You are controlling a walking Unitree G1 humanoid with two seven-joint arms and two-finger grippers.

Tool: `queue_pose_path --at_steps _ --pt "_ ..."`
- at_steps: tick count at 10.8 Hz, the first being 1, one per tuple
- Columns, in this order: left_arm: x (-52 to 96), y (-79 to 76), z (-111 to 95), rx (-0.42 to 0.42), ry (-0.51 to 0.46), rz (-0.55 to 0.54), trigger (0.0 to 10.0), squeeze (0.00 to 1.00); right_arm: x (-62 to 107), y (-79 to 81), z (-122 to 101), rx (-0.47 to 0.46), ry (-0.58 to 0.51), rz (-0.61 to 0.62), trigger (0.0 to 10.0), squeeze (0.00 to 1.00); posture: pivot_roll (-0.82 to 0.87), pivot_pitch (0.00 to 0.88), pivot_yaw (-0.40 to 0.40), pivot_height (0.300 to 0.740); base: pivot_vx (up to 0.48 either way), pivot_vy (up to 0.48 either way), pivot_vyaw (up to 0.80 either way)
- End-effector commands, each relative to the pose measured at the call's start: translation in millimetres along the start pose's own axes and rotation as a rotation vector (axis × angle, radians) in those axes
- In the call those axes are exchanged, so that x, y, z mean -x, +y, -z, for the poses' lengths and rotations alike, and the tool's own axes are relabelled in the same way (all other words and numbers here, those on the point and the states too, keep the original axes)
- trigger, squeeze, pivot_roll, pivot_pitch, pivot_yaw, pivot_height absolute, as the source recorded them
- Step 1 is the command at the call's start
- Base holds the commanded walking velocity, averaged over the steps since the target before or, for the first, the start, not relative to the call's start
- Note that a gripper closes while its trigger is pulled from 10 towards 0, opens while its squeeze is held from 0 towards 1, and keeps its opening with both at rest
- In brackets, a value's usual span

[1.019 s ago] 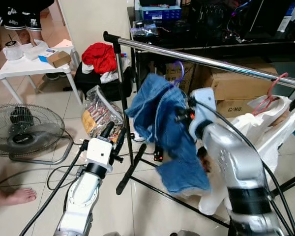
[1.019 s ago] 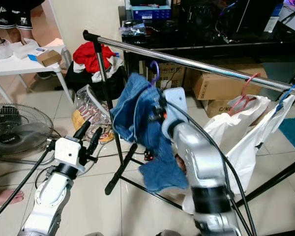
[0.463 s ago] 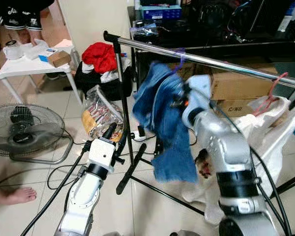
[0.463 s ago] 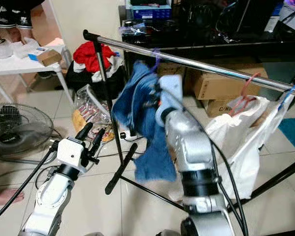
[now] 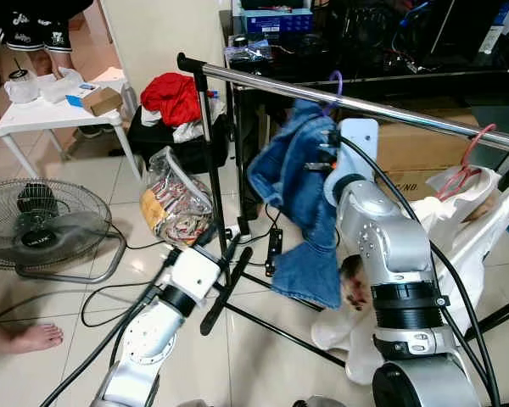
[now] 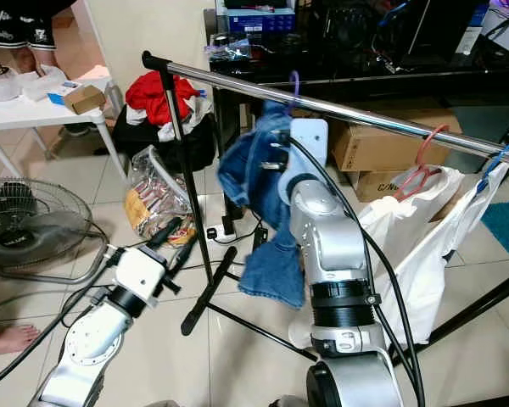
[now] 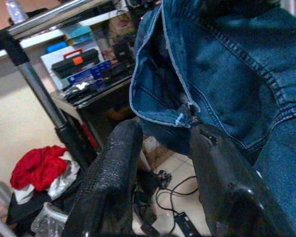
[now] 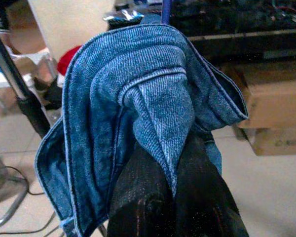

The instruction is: Hang hanger

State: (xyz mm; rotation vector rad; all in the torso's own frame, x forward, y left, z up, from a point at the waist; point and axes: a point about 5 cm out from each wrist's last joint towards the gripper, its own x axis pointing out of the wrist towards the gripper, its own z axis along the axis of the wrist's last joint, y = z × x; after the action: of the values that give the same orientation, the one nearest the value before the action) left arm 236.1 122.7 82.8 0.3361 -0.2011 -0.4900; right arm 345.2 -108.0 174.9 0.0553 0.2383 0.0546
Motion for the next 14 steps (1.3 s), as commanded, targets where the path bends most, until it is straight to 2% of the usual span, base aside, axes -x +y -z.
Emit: queue_pose_path --at_steps 1,4,7,9,12,13,14 --pt "-1.4 -0.5 -5.6 -0.020 -0.023 0.019 10.0 0.00 -0.8 -3.0 -9.5 0.006 -0.025 0.030 10.0 0.00 0.00 0.000 0.011 0.740 0.000 0.000 0.00" --pt "-0.4 1.4 -7.3 -0.037 -0.031 0.047 10.0 0.00 -3.3 -7.4 -2.9 0.039 0.012 0.097 10.0 0.00 0.00 0.000 0.011 0.740 0.000 0.000 0.00" --pt "1.5 -1.0 -6.7 -0.041 -0.025 0.056 10.0 0.00 -1.0 -5.9 7.9 0.106 0.023 0.061 10.0 0.00 0.00 0.000 0.007 0.740 0.000 0.000 0.00" --pt "1.4 -1.6 -5.9 -0.036 -0.023 0.057 10.0 0.00 3.7 -0.5 20.9 0.131 0.056 -0.013 10.0 0.00 0.00 0.000 0.007 0.740 0.000 0.000 0.00" --pt "0.2 -0.7 -5.8 -0.034 -0.025 0.055 10.0 0.00 5.1 2.5 20.0 0.097 0.039 -0.066 10.0 0.00 0.00 0.000 0.008 0.740 0.000 0.000 0.00" --pt "0.1 -0.5 -5.8 -0.033 -0.025 0.054 10.0 0.00 7.4 3.3 18.0 0.046 0.017 -0.116 10.0 1.00 0.00 0.000 0.008 0.740 0.000 0.000 0.00" --pt "0.2 -0.4 -5.9 -0.032 -0.025 0.052 10.0 0.00 8.8 4.5 16.8 0.037 0.009 -0.146 10.0 1.00 0.00 0.000 0.008 0.740 0.000 0.000 0.00"
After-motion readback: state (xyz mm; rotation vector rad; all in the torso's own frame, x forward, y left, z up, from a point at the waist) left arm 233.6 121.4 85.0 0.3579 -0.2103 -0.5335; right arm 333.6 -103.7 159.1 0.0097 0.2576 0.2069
